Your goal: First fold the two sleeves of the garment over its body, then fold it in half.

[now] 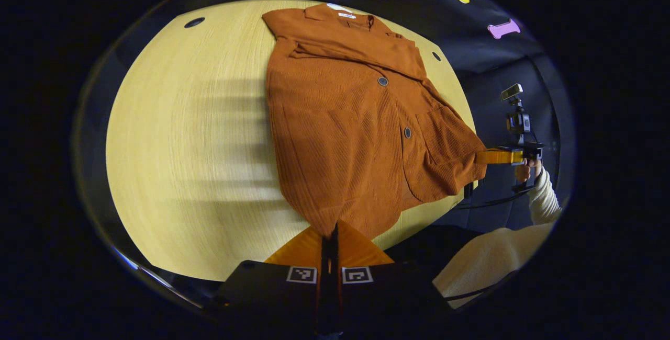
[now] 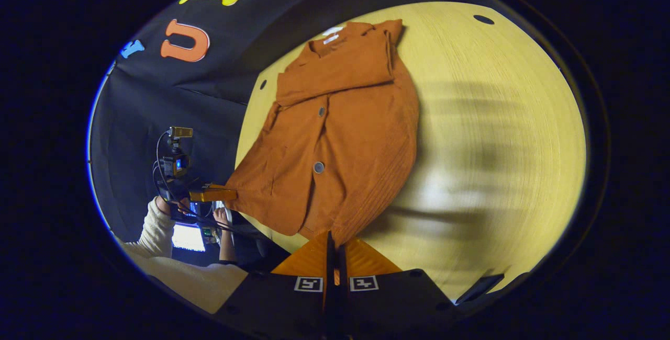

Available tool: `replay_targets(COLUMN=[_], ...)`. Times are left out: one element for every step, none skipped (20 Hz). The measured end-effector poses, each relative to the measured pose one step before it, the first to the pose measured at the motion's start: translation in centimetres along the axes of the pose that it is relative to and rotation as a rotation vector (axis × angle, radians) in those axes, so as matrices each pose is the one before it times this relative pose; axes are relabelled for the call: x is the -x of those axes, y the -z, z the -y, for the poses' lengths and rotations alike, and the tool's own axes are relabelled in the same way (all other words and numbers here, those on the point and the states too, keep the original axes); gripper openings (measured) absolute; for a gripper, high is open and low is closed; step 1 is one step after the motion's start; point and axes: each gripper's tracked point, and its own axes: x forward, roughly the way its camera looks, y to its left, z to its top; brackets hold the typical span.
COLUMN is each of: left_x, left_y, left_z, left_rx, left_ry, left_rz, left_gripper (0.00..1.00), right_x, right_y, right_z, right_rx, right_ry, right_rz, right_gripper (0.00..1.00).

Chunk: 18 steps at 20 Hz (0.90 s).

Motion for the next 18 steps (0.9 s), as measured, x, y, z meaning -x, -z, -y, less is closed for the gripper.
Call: replay_targets(left_x=[0.934, 0.976, 0.778, 0.721, 0.458, 0.529, 0.391, 0.478, 0.286, 0.203, 0.205, 0.031, -0.271, -0.019, 0.085, -0.028, -0.116, -0.475], left_y=[-1.205, -1.036, -1.21, -1.047, -1.137, -1.361, -1.209, -1.139, -1.312, -1.412, -1.463, -1.487, -1.666, -1.418, -1.326, -1.709, -1.475, -1.207], left_z=[0.069, -0.098, 0.061, 0.126, -0.049, -0.063, -0.307, -0.376, -0.317, -0.113, -0.333, -0.359, -0.304, -0.085, -0.134, -0.32, -0.491, -0.644], left_rx=[-0.0357, -0.03514, -0.02747, -0.02012, -0.01669, -0.01818, -0.01967, -0.02371, -0.02473, -0.02652, -0.02212, -0.01722, -0.00128, 0.02308, 0.0295, 0.01748, 0.0068, 0.00803], left_ry=[-0.01162, -0.012, -0.00532, -0.00144, -0.00296, -0.00542, -0.0131, -0.01016, -0.00813, -0.00533, -0.00116, -0.00081, 0.00322, 0.01021, 0.01202, 0.00425, 0.00275, 0.00226], left_rz=[0.01786, 0.0193, 0.0154, 0.01709, 0.0162, 0.0137, 0.00974, 0.01045, 0.01423, 0.01597, 0.02205, 0.02191, 0.02715, 0.02305, 0.02064, 0.02359, 0.02167, 0.02172], left_gripper=[0.04, 0.04, 0.04, 0.04, 0.04, 0.04, 0.04, 0.04, 0.04, 0.04, 0.04, 0.04, 0.04, 0.04, 0.04, 0.04, 0.04, 0.04], right_x=[0.422, 0.358, 0.326, 0.282, 0.195, 0.306, 0.4, 0.301, 0.145, 0.08, -0.036, -0.01, -0.171, -0.269, -0.378, -0.479, -0.494, -0.579], right_y=[-0.774, -1.107, -1.161, -1.065, -0.414, -1.104, -1.091, -1.19, -1.258, -1.371, -1.237, -1.259, -1.413, -1.424, -1.317, -1.358, -1.322, -1.38], right_z=[-1.071, -0.868, -0.779, -0.713, -0.063, -0.537, -0.522, -0.246, -0.114, -0.321, -0.401, -0.331, -0.054, 0.123, -0.065, -0.042, 0.066, 0.168], right_rx=[0.01525, 0.01496, 0.00994, 0.00775, 0.00451, 0.00769, 0.014, 0.01619, 0.00868, 0.00234, 0.00004, 0.0008, 0.00511, 0.00108, -0.00749, -0.00868, -0.00518, -0.00429], right_ry=[-0.0109, -0.00641, -0.00452, -0.00633, -0.00202, 0.00048, 0.00647, 0.01038, 0.00771, 0.00173, 0.00093, -0.00292, 0.00665, 0.01104, 0.00425, 0.00169, 0.00452, 0.00621], right_rz=[0.0142, 0.01603, 0.01706, 0.01487, 0.01061, 0.00713, 0.00605, 0.01154, 0.00988, 0.01236, 0.01127, 0.01093, 0.01409, 0.01442, 0.01365, 0.01337, 0.01438, 0.01557], right_gripper=[0.04, 0.04, 0.04, 0.04, 0.04, 0.04, 0.04, 0.04, 0.04, 0.04, 0.04, 0.04, 0.04, 0.04, 0.04, 0.04, 0.04, 0.04])
